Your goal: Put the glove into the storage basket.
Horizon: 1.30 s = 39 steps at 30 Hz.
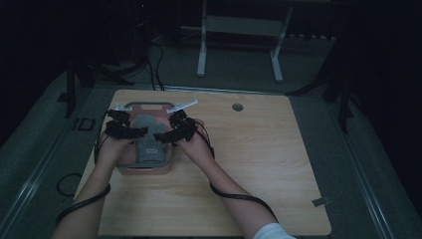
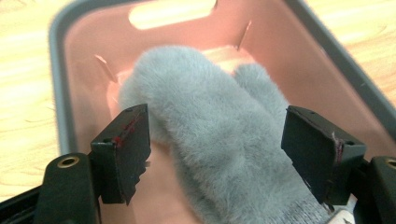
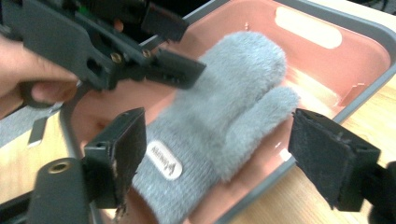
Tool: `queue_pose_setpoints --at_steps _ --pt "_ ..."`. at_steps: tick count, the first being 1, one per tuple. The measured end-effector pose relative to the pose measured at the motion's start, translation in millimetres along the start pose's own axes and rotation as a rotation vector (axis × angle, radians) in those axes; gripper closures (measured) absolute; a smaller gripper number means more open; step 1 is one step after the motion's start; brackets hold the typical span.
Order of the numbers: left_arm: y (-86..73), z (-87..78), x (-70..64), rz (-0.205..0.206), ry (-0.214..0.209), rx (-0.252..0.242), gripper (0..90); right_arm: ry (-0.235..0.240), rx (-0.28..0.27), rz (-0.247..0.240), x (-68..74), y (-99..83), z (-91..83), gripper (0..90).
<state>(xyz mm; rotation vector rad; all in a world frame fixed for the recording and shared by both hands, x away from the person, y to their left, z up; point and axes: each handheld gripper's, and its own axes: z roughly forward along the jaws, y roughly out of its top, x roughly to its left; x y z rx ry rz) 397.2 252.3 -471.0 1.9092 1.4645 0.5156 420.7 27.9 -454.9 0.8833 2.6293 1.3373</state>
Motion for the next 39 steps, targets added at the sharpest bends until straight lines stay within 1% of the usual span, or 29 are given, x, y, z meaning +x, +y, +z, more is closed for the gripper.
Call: queue_pose_setpoints --at_steps 1,2,3,4,5,6,7,9,11,12,13,15,16,17,18,19,20,24,25,27,31,34,37,39 --pt "-0.9 -2.1 -0.7 -0.002 0.005 -0.014 19.6 0.004 -0.002 -0.005 -0.3 -1.1 -2.5 16.5" --pt "-2.1 -4.2 -2.2 0.006 0.005 -0.025 16.9 0.005 -0.010 -0.003 -1.0 -2.4 -5.1 16.6" --pt "-3.3 -6.3 -3.9 0.014 -0.006 -0.039 16.8 0.011 -0.017 0.001 -2.2 -3.6 -7.9 16.6" --pt "-4.4 -7.8 -6.3 0.012 -0.022 -0.053 15.2 0.010 -0.017 0.005 -3.2 -4.8 -10.3 16.6" --pt "-5.7 -9.7 -9.4 0.022 -0.036 -0.067 14.1 0.005 -0.017 0.002 -4.0 -6.2 -12.8 16.7" --pt "-7.1 -13.1 -16.5 0.053 -0.046 -0.092 14.1 -0.001 -0.018 -0.006 -4.9 -7.6 -15.4 16.7" --pt "-7.1 -13.1 -16.5 0.053 -0.046 -0.092 14.1 -0.001 -0.018 -0.006 -4.9 -7.6 -15.4 16.7" --pt "-7.9 -15.5 -21.6 0.071 -0.048 -0.105 14.1 -0.011 -0.021 -0.030 -7.9 -11.9 -21.9 16.6" --pt "-9.1 -18.2 -30.1 0.088 -0.065 -0.125 14.1 -0.019 -0.020 -0.038 -9.5 -14.5 -26.6 16.6" --pt "-9.7 -19.5 -35.4 0.106 -0.070 -0.128 14.1 -0.020 -0.020 -0.038 -10.8 -16.3 -29.9 16.6" --pt "-10.2 -20.3 -38.8 0.115 -0.075 -0.129 14.1 -0.025 -0.028 -0.036 -13.5 -20.0 -36.9 16.6" --pt "-11.3 -22.2 -47.5 0.138 -0.101 -0.137 14.2 -0.029 -0.034 -0.040 -16.8 -23.6 -43.5 16.6" --pt "-11.9 -23.2 -51.5 0.151 -0.106 -0.141 14.2 -0.029 -0.034 -0.040 -16.8 -23.6 -43.5 16.6" --pt "-12.9 -25.6 -58.7 0.159 -0.129 -0.149 14.2 -0.034 -0.038 -0.044 -18.3 -25.4 -46.5 16.6" --pt "-13.3 -27.0 -62.1 0.166 -0.137 -0.152 14.2 -0.032 -0.039 -0.044 -21.3 -29.2 -52.6 16.6" --pt "-13.3 -27.0 -62.1 0.166 -0.137 -0.152 14.2 -0.036 -0.041 -0.048 -22.8 -31.0 -55.7 16.6" --pt "-14.3 -29.8 -68.2 0.180 -0.148 -0.161 14.2 -0.041 -0.042 -0.051 -24.1 -32.7 -59.0 16.6" --pt "-16.4 -34.6 -81.5 0.198 -0.184 -0.178 14.2 -0.048 -0.051 -0.045 -29.8 -41.1 -71.5 16.6" --pt "-17.0 -35.8 -84.3 0.194 -0.195 -0.186 14.2 -0.049 -0.053 -0.046 -31.1 -43.5 -74.1 16.6" --pt "-18.1 -37.7 -90.3 0.195 -0.228 -0.195 14.2 -0.051 -0.052 -0.047 -32.9 -48.0 -78.5 16.6" --pt "-21.8 -39.9 -103.9 0.244 -0.271 -0.201 14.2 -0.065 -0.049 -0.049 -38.1 -59.2 -90.6 16.6" --pt "-27.0 -39.0 -112.7 0.260 -0.318 -0.197 14.2 -0.073 -0.054 -0.048 -41.4 -66.7 -98.5 16.6" --pt "-33.4 -38.6 -122.1 0.280 -0.352 -0.194 14.2 -0.075 -0.053 -0.050 -42.8 -75.4 -104.2 16.7" --pt "-37.3 -39.0 -128.4 0.282 -0.376 -0.195 14.2 -0.082 -0.044 -0.057 -43.6 -81.9 -106.9 16.6"
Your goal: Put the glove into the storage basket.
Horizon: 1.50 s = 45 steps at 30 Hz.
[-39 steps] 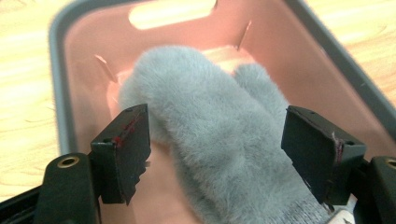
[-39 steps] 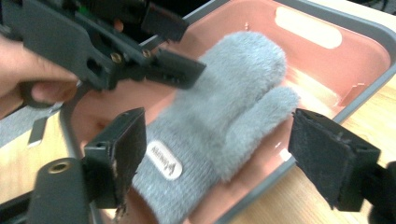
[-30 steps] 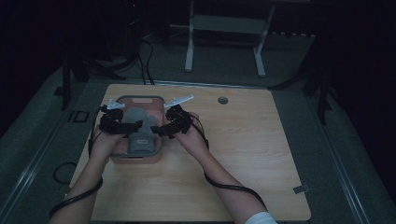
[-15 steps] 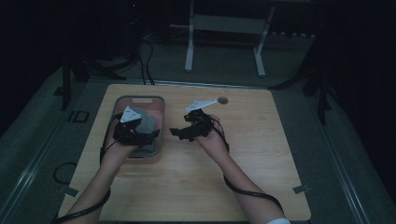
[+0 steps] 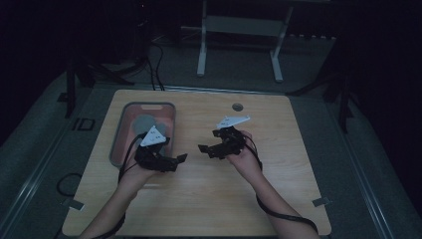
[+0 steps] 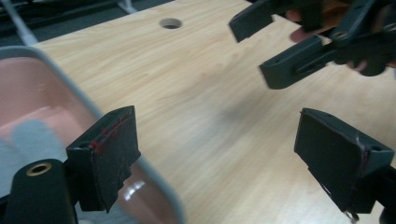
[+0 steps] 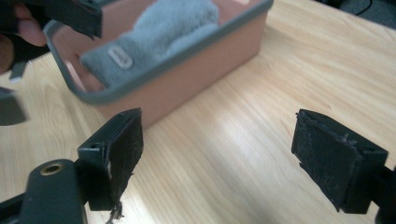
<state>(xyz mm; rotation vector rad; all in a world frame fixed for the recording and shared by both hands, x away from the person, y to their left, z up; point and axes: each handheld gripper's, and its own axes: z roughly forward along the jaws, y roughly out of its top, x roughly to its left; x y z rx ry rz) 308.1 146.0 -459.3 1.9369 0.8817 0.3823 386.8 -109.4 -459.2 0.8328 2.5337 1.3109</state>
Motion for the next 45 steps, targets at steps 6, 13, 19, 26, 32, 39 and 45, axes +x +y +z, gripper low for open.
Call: queue_pose_setpoints --at_steps 6,13,19,26,32,39,45 --pt "-5.7 9.8 -20.2 0.035 -0.068 0.001 14.2 -0.008 0.014 0.010 -5.9 -18.7 -5.5 16.6" --pt "-10.4 20.5 -39.3 0.087 -0.129 0.021 14.2 -0.016 0.023 0.002 -11.1 -39.5 -11.0 16.6" --pt "-23.5 35.3 -53.4 0.101 -0.198 0.045 14.2 -0.011 0.032 -0.010 -14.7 -59.5 -15.1 16.4" --pt "-37.8 48.3 -63.0 0.114 -0.245 0.063 14.2 0.006 0.032 -0.024 -17.3 -81.2 -17.7 16.3" --pt "-51.6 61.4 -70.2 0.117 -0.264 0.090 14.2 0.007 0.057 -0.024 -18.4 -97.4 -16.3 16.0" --pt "-64.0 70.0 -72.2 0.134 -0.272 0.115 14.2 0.011 0.065 -0.028 -20.6 -112.0 -15.3 15.8" --pt "-74.2 75.0 -74.0 0.127 -0.294 0.125 14.1 0.005 0.075 -0.068 -19.6 -128.0 -13.8 15.8"
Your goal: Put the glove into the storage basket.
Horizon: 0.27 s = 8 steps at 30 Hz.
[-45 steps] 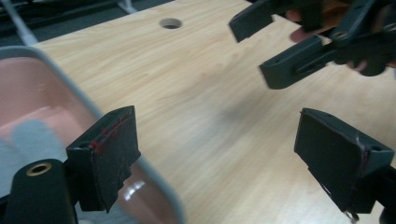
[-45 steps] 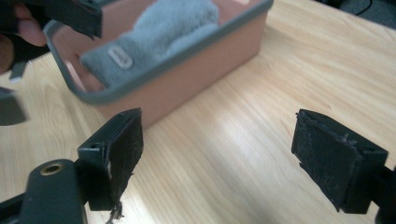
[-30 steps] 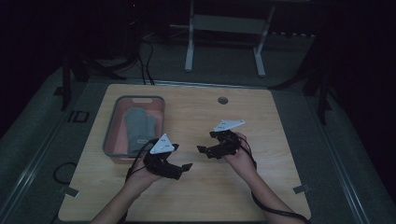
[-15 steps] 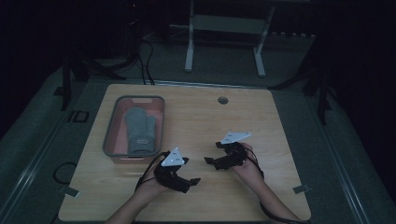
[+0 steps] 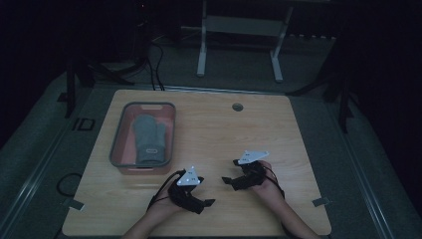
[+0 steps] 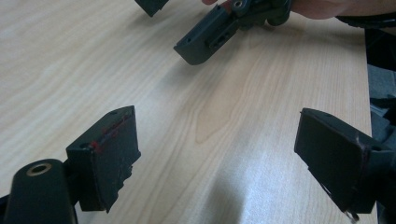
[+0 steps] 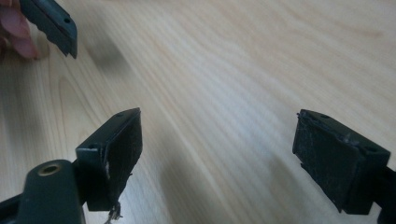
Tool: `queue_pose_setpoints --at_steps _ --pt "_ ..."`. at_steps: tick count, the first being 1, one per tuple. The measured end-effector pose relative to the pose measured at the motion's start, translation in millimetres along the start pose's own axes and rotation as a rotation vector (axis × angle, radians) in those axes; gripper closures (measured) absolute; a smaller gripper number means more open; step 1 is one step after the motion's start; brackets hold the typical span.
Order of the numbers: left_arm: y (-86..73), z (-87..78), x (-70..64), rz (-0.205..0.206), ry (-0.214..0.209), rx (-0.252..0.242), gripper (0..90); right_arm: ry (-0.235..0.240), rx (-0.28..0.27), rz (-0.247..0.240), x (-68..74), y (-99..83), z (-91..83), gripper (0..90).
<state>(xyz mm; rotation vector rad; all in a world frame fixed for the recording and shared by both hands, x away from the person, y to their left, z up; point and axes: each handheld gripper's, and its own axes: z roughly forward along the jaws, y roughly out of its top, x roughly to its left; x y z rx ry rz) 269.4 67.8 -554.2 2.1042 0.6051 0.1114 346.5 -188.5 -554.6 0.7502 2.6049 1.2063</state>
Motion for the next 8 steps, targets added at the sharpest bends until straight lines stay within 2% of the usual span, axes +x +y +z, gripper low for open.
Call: queue_pose_setpoints --at_steps 3,8 --pt "-1.9 1.7 -2.0 0.011 -0.002 0.006 14.1 -0.007 0.005 0.002 -1.0 -4.7 0.7 15.8" --pt "-2.8 0.6 -2.1 0.002 -0.008 -0.009 14.1 -0.012 -0.012 0.010 -3.6 -5.6 -0.7 15.8"
